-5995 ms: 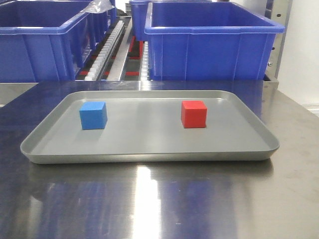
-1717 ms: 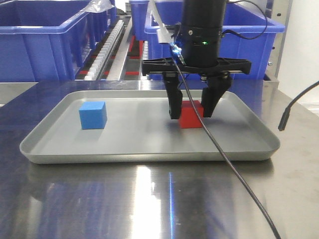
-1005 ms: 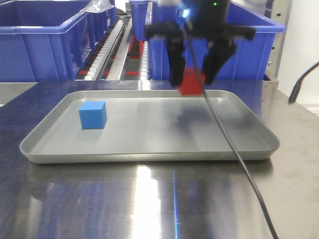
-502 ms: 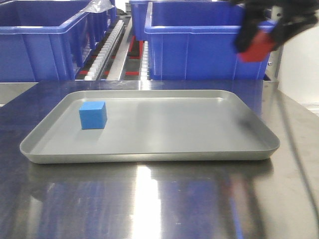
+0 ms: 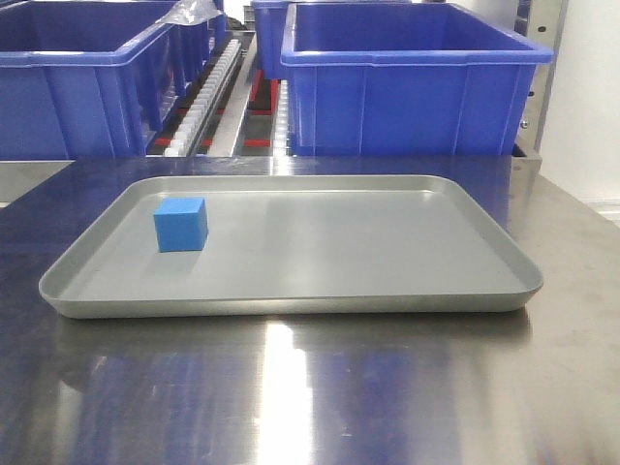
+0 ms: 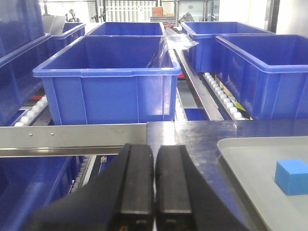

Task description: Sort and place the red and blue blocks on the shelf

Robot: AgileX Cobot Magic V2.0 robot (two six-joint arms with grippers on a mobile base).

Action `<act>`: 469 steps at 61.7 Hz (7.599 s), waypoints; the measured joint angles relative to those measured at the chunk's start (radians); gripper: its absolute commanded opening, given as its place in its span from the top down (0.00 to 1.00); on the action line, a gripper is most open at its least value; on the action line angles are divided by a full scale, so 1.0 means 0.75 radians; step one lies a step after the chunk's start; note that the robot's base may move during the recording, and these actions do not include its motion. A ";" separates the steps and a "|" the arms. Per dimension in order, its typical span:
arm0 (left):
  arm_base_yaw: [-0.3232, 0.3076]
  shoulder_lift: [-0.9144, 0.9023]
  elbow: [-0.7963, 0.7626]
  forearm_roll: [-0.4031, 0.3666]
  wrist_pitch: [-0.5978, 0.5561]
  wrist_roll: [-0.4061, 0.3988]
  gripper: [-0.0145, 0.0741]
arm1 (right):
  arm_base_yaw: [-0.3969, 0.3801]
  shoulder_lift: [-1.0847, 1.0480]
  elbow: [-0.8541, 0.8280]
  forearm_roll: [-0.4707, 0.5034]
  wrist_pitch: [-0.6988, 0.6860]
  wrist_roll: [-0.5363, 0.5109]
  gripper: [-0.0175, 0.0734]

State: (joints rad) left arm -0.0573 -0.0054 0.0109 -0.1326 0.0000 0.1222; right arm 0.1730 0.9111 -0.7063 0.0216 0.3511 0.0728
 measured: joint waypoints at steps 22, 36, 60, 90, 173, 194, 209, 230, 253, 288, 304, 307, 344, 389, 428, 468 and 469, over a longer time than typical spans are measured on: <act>0.000 0.000 0.000 0.000 0.000 0.000 0.70 | 0.000 -0.472 0.272 -0.009 -0.123 0.000 0.39; 0.000 0.000 0.000 0.000 0.000 0.000 0.70 | 0.000 -0.737 0.402 -0.009 -0.126 -0.002 0.39; 0.000 0.000 0.000 0.000 0.000 0.000 0.70 | 0.000 -0.794 0.421 -0.009 -0.123 -0.002 0.39; 0.000 0.000 0.000 0.000 0.000 0.000 0.70 | 0.000 -0.794 0.421 -0.012 -0.123 -0.002 0.39; -0.226 1.199 -0.708 0.116 0.370 -0.595 0.69 | 0.000 -0.794 0.421 -0.014 -0.123 -0.003 0.39; -0.518 1.845 -1.230 0.191 0.691 -0.678 0.22 | 0.000 -0.794 0.421 -0.014 -0.123 -0.003 0.39; -0.583 2.177 -1.608 0.218 1.006 -0.804 0.22 | 0.000 -0.794 0.421 -0.014 -0.123 -0.003 0.39; -0.593 2.459 -2.033 0.220 1.365 -0.904 0.22 | 0.000 -0.794 0.421 -0.014 -0.123 -0.003 0.39; -0.634 2.607 -2.176 0.246 1.523 -0.967 0.22 | 0.000 -0.794 0.421 -0.014 -0.123 -0.003 0.39; -0.662 2.671 -2.178 0.246 1.512 -1.019 0.22 | 0.000 -0.794 0.421 -0.014 -0.123 -0.003 0.39; -0.662 2.673 -2.178 0.246 1.506 -1.045 0.22 | 0.000 -0.794 0.421 -0.014 -0.123 -0.003 0.39; -0.662 2.673 -2.178 0.246 1.506 -1.047 0.22 | 0.000 -0.794 0.421 -0.014 -0.123 -0.003 0.39; -0.647 2.665 -2.178 0.246 1.489 -1.048 0.53 | 0.000 -0.794 0.421 -0.014 -0.123 -0.003 0.39; -0.608 2.374 -2.152 0.272 1.481 -0.989 0.70 | 0.000 -0.794 0.421 -0.014 -0.123 -0.003 0.39; -0.293 1.442 -1.125 0.128 0.522 -0.229 0.70 | 0.000 -0.794 0.421 -0.014 -0.123 -0.003 0.39; -0.103 0.588 -0.637 0.114 0.189 -0.213 0.70 | 0.000 -0.794 0.421 -0.014 -0.123 -0.003 0.39; -0.103 0.574 -0.637 0.114 0.189 -0.213 0.70 | 0.000 -0.794 0.421 -0.014 -0.123 -0.003 0.39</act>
State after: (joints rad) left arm -0.1347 0.4248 -0.4669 -0.0473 0.1416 -0.0372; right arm 0.1730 0.3153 -0.3903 0.0108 0.2588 0.0705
